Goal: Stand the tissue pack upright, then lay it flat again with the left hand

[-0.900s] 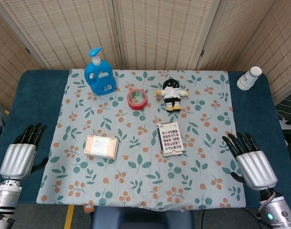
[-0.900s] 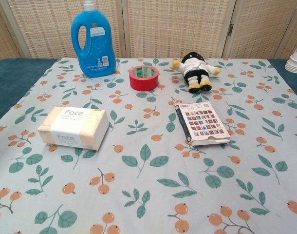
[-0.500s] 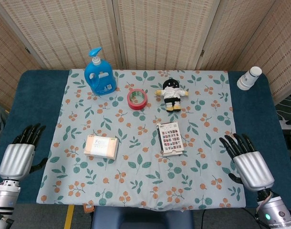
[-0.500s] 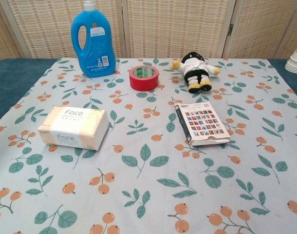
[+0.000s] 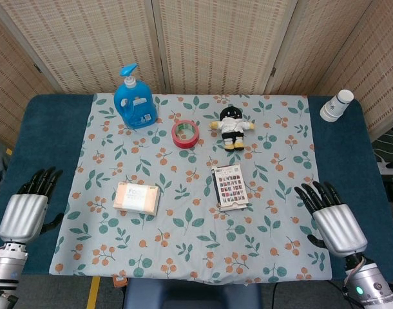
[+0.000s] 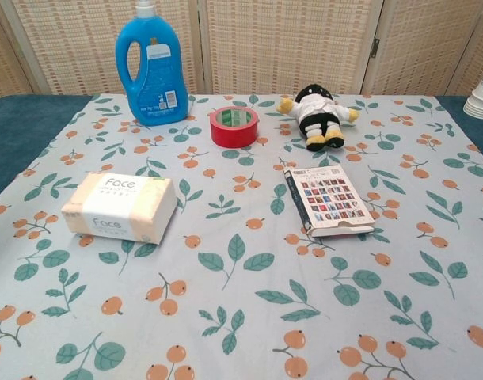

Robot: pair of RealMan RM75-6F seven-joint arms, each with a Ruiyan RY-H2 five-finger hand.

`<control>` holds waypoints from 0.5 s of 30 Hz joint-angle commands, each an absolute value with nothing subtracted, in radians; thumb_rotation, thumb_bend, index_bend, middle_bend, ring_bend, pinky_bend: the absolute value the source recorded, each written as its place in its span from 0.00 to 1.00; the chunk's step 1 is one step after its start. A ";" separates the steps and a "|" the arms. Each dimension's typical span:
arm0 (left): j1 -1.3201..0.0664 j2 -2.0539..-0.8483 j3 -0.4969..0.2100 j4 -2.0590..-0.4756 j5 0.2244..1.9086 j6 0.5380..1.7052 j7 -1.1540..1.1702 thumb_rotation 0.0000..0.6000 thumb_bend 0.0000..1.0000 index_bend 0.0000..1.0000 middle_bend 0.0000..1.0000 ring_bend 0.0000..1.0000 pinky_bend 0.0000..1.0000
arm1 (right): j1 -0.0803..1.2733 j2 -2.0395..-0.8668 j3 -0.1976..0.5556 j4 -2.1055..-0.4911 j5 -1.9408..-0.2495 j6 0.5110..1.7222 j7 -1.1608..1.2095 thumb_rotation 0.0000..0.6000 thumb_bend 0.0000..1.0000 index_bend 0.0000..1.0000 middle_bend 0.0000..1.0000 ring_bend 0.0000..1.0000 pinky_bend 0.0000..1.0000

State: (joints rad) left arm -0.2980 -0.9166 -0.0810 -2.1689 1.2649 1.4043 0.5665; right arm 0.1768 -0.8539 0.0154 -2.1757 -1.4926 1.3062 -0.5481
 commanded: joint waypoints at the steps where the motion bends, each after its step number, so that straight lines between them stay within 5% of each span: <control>1: -0.303 -0.936 -0.074 -2.176 1.278 1.397 0.583 1.00 0.26 0.00 0.00 0.00 0.25 | 0.174 -0.846 0.016 -2.180 -1.503 1.316 -0.527 1.00 0.03 0.00 0.06 0.00 0.06; 15: -0.471 -1.143 -0.114 -2.199 1.136 1.262 0.878 1.00 0.25 0.00 0.00 0.10 0.31 | 0.156 -0.818 -0.012 -2.193 -1.571 1.325 -0.467 1.00 0.03 0.00 0.06 0.00 0.06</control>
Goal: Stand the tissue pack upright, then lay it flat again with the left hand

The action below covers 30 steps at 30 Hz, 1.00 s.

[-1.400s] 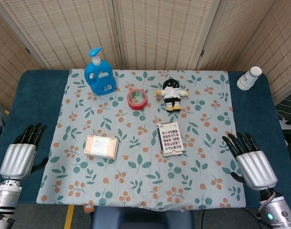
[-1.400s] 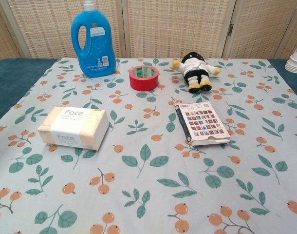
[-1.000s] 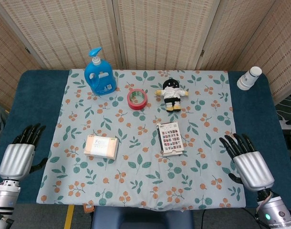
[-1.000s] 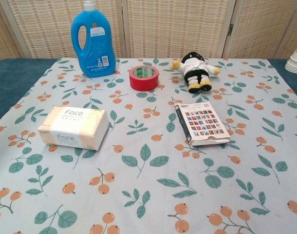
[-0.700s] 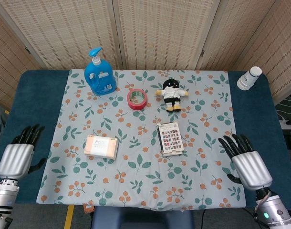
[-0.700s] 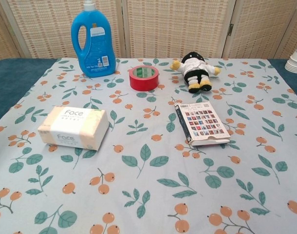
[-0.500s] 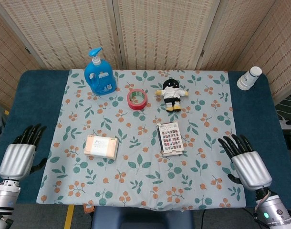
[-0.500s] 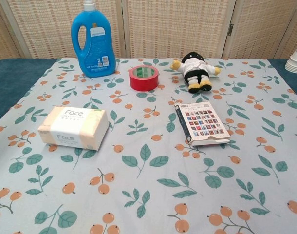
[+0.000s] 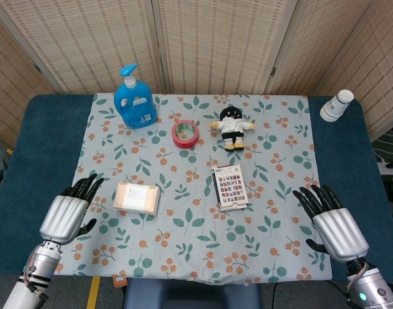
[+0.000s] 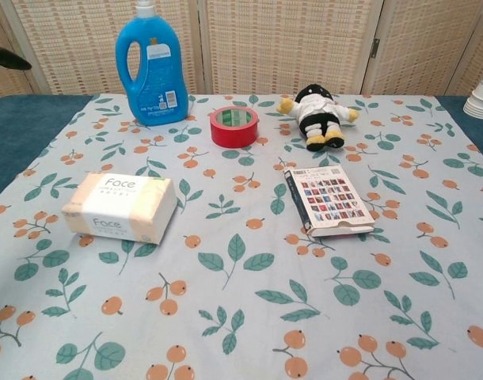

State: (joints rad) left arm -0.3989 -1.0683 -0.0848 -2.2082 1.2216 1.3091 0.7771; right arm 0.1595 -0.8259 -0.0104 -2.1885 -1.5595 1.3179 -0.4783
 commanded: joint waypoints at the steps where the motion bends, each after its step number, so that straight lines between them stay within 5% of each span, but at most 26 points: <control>1: -0.495 -1.162 -0.120 -2.185 1.114 1.244 0.905 1.00 0.25 0.00 0.00 0.10 0.31 | 0.155 -0.814 -0.012 -2.194 -1.575 1.328 -0.461 1.00 0.03 0.00 0.06 0.00 0.06; 12: -0.708 -1.410 -0.142 -2.096 0.704 1.269 1.255 1.00 0.22 0.00 0.00 0.00 0.28 | 0.141 -0.764 0.000 -2.206 -1.596 1.366 -0.394 1.00 0.03 0.00 0.06 0.00 0.06; 30: -0.853 -1.584 -0.125 -1.988 0.623 1.401 1.390 1.00 0.22 0.00 0.00 0.00 0.25 | 0.129 -0.735 0.006 -2.209 -1.613 1.382 -0.344 1.00 0.03 0.00 0.06 0.00 0.03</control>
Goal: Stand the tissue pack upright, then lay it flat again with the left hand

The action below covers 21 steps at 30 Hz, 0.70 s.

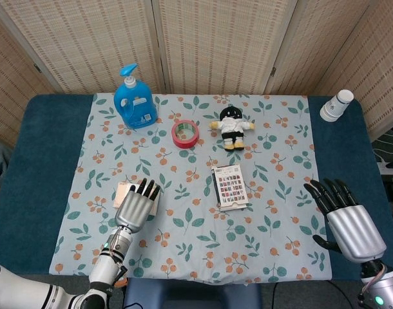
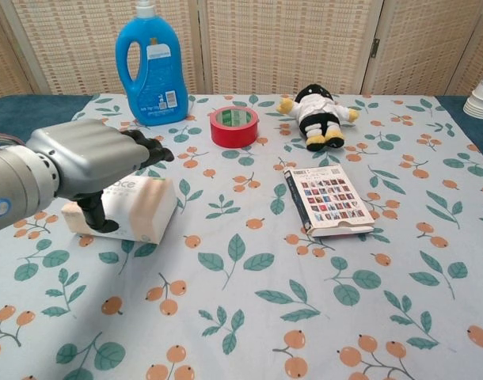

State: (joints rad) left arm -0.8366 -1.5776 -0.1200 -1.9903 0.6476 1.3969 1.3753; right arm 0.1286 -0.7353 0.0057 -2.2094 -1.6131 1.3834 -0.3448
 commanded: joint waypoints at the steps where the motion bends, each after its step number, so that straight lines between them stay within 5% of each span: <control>1: -0.860 -1.587 -0.128 -1.987 0.609 1.404 1.400 1.00 0.22 0.00 0.00 0.00 0.25 | 0.129 -0.735 0.006 -2.209 -1.612 1.381 -0.344 1.00 0.03 0.00 0.06 0.00 0.03; 21: -1.049 -1.629 -0.231 -1.903 0.242 1.378 1.509 1.00 0.22 0.00 0.00 0.00 0.21 | 0.144 -0.756 0.018 -2.190 -1.568 1.346 -0.365 1.00 0.03 0.00 0.06 0.00 0.03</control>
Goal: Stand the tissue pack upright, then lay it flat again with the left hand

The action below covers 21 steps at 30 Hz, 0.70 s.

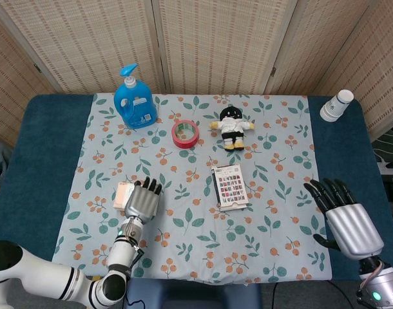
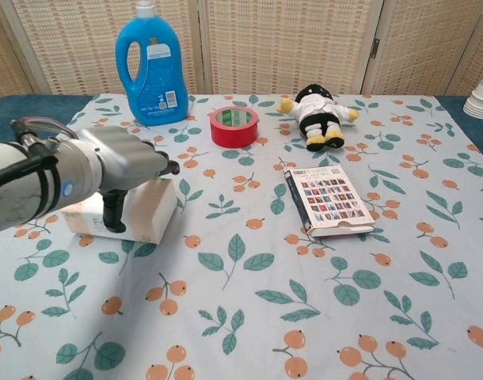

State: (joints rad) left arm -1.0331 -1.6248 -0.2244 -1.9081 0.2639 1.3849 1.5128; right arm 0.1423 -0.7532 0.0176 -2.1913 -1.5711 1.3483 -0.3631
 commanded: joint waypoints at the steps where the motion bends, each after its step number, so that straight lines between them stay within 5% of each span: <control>1: -1.056 -1.631 -0.232 -1.901 0.231 1.377 1.509 1.00 0.22 0.00 0.00 0.00 0.21 | 0.144 -0.756 0.019 -2.190 -1.566 1.346 -0.365 1.00 0.03 0.00 0.06 0.00 0.03; 15: -1.105 -1.673 -0.194 -1.776 0.194 1.341 1.460 1.00 0.23 0.01 0.07 0.00 0.21 | 0.147 -0.749 0.033 -2.183 -1.535 1.352 -0.351 1.00 0.03 0.00 0.06 0.00 0.03; 21: -1.105 -1.681 -0.154 -1.743 0.234 1.342 1.437 1.00 0.24 0.22 0.25 0.03 0.22 | 0.149 -0.748 0.036 -2.181 -1.528 1.351 -0.348 1.00 0.03 0.00 0.06 0.00 0.03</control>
State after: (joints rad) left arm -1.1052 -1.6779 -0.1664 -1.7505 0.2182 1.3406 1.4444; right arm 0.1489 -0.7478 0.0360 -2.1810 -1.5282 1.3513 -0.3480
